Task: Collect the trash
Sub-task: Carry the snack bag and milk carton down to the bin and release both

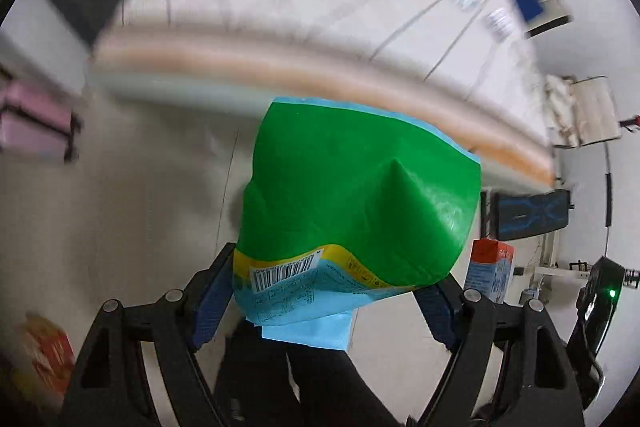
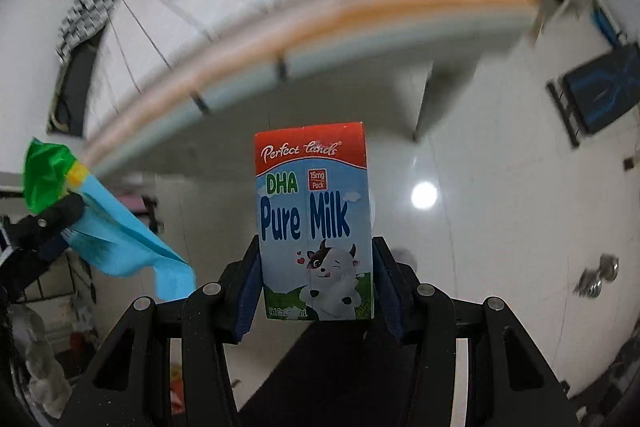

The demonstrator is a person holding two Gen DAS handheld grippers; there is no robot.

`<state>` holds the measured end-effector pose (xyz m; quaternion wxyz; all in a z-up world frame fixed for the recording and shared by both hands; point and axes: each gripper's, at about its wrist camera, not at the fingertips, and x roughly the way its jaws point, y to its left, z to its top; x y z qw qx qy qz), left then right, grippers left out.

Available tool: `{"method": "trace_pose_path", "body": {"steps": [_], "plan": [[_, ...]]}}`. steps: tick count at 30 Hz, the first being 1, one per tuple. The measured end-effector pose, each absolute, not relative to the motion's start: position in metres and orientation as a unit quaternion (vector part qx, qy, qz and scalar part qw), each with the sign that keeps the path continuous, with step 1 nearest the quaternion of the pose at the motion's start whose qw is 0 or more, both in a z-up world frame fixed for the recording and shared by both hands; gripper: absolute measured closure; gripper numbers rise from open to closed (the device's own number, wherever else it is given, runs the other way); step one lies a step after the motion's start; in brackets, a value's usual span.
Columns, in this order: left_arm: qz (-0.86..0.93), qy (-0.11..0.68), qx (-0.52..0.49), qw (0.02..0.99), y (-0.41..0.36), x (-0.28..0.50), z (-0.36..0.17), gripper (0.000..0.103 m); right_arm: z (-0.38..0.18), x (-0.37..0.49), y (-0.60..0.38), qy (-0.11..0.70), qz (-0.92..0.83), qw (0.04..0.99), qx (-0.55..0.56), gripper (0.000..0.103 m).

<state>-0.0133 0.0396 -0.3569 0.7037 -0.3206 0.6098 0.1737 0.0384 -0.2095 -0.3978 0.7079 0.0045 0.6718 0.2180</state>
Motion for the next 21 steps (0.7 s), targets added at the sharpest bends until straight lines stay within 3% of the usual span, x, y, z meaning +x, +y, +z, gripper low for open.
{"method": "trace_pose_path", "body": {"steps": [12, 14, 18, 21], "plan": [[0.129, 0.680, -0.407, 0.595, 0.041, 0.019, -0.698, 0.022, -0.672, 0.020, -0.193, 0.723, 0.220, 0.655, -0.027, 0.050], [0.118, 0.689, -0.403, 0.590, 0.042, 0.028, -0.734, 0.021, -0.709, 0.025, -0.189, 0.723, 0.219, 0.654, -0.033, 0.050], [0.101, 0.691, -0.410, 0.586, 0.043, 0.035, -0.768, 0.004, -0.766, 0.033, -0.183, 0.728, 0.214, 0.650, -0.030, 0.050], [0.121, 0.693, -0.385, 0.597, 0.042, 0.026, -0.769, 0.004, -0.796, 0.041, -0.176, 0.737, 0.230, 0.635, -0.020, 0.048]]}}
